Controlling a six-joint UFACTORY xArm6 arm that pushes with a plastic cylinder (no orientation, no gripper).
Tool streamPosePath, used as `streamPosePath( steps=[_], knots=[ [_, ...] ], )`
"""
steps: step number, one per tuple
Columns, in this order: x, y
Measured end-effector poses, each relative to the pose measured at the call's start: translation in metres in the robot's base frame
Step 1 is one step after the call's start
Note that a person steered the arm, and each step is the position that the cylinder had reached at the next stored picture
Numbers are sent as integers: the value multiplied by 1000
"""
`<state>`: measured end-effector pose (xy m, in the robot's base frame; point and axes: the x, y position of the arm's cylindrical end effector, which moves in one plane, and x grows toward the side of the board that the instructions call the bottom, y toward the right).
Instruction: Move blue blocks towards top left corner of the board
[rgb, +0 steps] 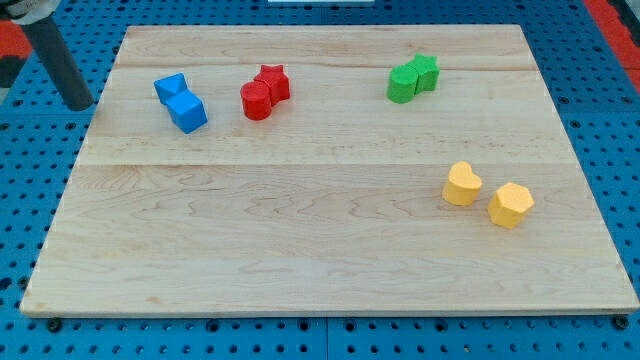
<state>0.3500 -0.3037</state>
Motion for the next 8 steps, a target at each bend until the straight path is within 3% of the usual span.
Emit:
streamPosePath(
  steps=[1,3,4,5,8],
  knots=[
    [0,0],
    [45,98],
    [46,99],
    [58,137],
    [45,153]
  ],
)
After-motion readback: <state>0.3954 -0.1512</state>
